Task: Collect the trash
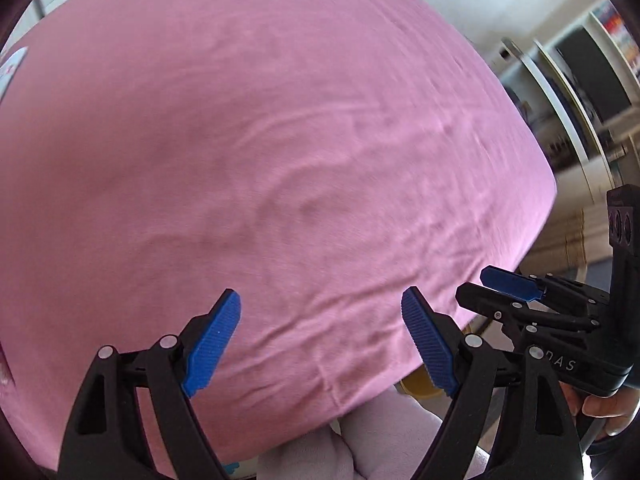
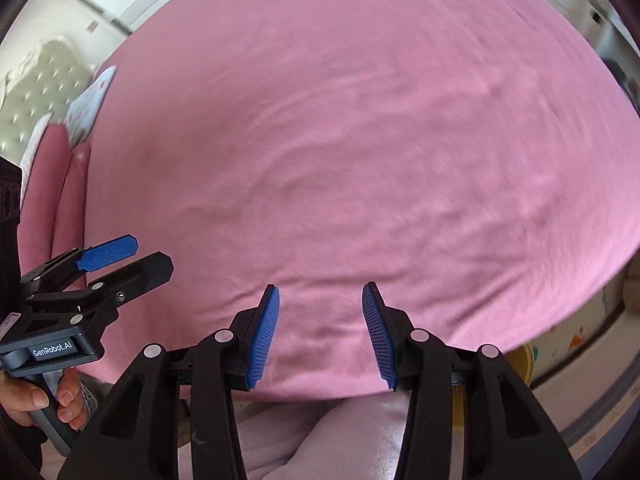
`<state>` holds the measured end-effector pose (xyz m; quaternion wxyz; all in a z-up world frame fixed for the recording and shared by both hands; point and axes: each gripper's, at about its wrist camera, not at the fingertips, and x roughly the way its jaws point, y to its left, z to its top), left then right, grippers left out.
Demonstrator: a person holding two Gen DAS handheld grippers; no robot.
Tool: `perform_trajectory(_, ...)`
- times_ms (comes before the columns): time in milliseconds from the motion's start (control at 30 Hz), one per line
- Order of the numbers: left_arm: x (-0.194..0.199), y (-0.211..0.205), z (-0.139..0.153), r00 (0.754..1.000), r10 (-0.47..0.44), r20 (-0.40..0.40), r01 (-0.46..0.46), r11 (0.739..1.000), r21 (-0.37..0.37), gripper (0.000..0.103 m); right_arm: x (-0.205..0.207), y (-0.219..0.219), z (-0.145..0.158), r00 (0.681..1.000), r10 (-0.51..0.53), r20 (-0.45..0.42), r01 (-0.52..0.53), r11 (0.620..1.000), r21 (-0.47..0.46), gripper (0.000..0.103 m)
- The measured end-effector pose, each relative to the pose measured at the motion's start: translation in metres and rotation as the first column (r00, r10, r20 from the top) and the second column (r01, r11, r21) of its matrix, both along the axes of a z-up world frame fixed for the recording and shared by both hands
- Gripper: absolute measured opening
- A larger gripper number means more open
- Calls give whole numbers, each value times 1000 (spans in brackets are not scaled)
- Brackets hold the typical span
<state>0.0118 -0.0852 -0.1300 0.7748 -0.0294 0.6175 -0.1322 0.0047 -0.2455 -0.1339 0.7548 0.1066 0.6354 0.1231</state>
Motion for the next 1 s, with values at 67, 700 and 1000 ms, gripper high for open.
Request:
perform_trajectory(67, 4, 15, 7, 999, 39, 21, -39, 999, 8, 82, 10, 14, 5, 999, 39, 19, -39, 999, -7, 43)
perform_trajectory(700, -9, 88, 109, 875, 378, 302, -407, 913, 36, 99, 59, 62, 94, 929, 243, 281, -213, 968, -131, 87)
perform_trajectory(1000, -8, 87, 119, 853, 422, 307, -445, 896, 5, 99, 67, 63, 101, 919, 257, 300, -227, 965, -133, 87)
